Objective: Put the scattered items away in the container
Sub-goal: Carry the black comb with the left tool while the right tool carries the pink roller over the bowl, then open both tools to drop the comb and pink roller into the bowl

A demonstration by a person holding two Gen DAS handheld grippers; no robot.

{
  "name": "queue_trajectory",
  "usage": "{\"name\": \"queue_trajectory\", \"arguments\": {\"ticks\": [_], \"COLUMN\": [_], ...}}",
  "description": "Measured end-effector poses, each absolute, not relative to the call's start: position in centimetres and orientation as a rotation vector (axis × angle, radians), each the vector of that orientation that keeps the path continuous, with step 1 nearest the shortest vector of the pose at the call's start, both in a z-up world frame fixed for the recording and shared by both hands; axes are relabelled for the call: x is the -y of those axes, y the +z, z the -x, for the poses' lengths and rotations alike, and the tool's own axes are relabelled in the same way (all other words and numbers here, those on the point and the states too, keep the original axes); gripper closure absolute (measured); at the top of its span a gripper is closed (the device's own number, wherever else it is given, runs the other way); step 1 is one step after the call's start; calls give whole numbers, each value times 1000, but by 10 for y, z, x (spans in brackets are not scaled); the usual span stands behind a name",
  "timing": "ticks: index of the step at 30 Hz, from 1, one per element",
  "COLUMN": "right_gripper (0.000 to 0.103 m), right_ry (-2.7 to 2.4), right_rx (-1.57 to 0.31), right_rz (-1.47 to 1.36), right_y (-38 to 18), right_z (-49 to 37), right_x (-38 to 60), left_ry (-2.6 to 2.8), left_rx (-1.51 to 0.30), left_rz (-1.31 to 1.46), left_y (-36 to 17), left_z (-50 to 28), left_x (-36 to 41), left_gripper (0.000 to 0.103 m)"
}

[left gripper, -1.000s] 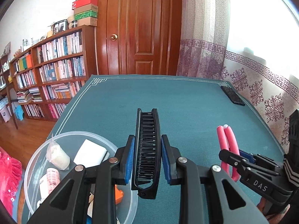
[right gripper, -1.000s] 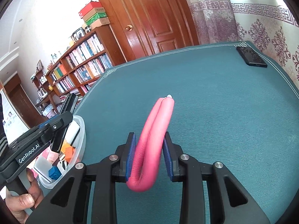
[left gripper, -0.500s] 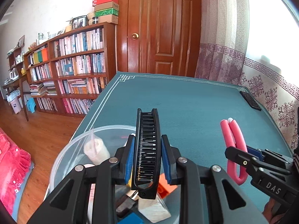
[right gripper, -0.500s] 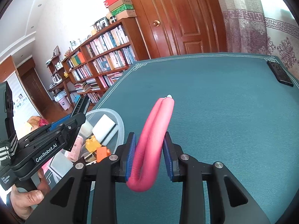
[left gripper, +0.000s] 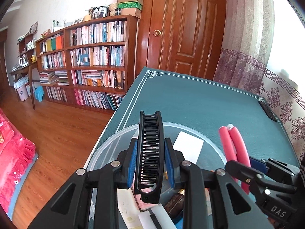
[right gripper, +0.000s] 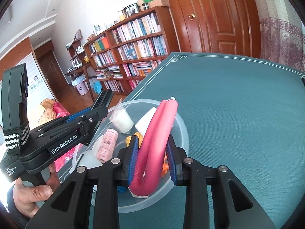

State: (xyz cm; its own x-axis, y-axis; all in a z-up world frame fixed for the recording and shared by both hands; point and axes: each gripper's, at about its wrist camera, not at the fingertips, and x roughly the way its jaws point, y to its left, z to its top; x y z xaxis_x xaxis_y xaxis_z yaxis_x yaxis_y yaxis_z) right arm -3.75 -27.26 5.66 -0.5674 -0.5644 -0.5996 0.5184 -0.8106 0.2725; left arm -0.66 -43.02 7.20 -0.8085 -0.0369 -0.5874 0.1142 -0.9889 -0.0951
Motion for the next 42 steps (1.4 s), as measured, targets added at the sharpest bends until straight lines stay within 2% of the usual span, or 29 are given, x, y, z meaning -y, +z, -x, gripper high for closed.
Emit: {"name": "queue_trajectory", "arguments": {"ticks": [6,36,37,39,41,42], "right_gripper": [71,68,68,68,68,68], "right_ry": [-2285,-2334,-2337,-2342,-2342,-2342], "right_rx": [46,-79,-81,-86,-83,-80], "right_rz": [-945,-934,-934,-931,-929,-929], "right_y": [47,39,39,40,40,40], "right_z": [31,18,18,18,18,18], "right_x": [294,303,303,303,302,302], "left_ry": [-2919,-2928,-2928,-2931,-2936,-2938], "left_rx": [-236,-227,-232,-232,-229,-225], "left_rz": [-967,-1037,-1038,-1024,-1002,-993], "left_y": [70,61,61,62,65,66], "left_z": [8,14,14,12,10,10], "left_x": [436,428,428,428,427,428], "left_gripper": [73,72,69,49,36,34]}}
